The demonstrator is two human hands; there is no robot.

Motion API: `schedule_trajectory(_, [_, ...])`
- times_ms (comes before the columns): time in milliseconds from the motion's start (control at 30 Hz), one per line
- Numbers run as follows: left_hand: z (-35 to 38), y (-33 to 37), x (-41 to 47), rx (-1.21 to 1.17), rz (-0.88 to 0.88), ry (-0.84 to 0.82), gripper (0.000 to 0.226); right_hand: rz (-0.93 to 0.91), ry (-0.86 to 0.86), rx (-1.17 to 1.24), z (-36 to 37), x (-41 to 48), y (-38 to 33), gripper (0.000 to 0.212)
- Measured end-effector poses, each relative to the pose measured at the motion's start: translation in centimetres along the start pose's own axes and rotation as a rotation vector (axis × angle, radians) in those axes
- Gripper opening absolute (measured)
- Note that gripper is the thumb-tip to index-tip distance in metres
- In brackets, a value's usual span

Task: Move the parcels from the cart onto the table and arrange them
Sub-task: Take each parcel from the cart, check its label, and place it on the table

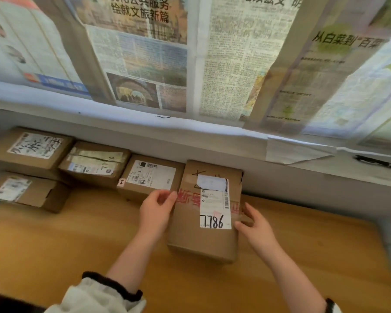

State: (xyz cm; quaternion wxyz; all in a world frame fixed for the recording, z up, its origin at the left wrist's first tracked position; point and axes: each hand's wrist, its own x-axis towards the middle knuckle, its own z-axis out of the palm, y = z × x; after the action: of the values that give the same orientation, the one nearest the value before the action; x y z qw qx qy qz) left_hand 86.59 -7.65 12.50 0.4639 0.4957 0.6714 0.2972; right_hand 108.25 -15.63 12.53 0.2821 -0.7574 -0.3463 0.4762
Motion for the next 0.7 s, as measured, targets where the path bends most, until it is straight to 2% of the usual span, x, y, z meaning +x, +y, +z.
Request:
schedule_trajectory(67, [-2.7,1.3,-0.3,0.03,0.123,0.071,0.022,-0.109,0.122,-0.169,0.1,-0.7,-2.1,0.071])
schedule_trajectory(133, [-6.5,1.8,-0.5,0.172,0.29,0.127,0.032,-0.286,0.196,-0.454,0.9,-1.7,-5.1,0.072])
schedule_trajectory(200, [-11.1,1.5,-0.6,0.402,0.468,0.185,0.041,-0.453,0.197,-0.741,3.1,-3.0,-9.0,0.074])
schedule_trajectory(267, [-16.1,0.5,-0.8,0.687,0.553,0.264,0.051,-0.573,0.177,-0.971,6.3,-4.4,-13.0,0.077])
schedule_trajectory(333, [-21.3,-0.7,-1.7,0.887,0.511,0.318,0.06,-0.694,0.168,-1.122,10.5,-6.0,-16.5,0.079])
schedule_trajectory(433, [-29.7,-3.6,-3.6,0.99,0.384,0.355,0.066,-0.808,0.111,-1.195,18.1,-8.7,-20.6,0.08])
schedule_trajectory(567, [-41.4,-9.7,-7.4,0.994,0.22,0.503,0.067,-0.909,0.018,-1.147,29.1,-12.7,-23.6,0.08])
schedule_trajectory(700, [-51.5,-16.6,-12.5,0.946,-0.025,0.615,0.067,-1.051,-0.106,-1.12,40.2,-17.0,-25.2,0.079])
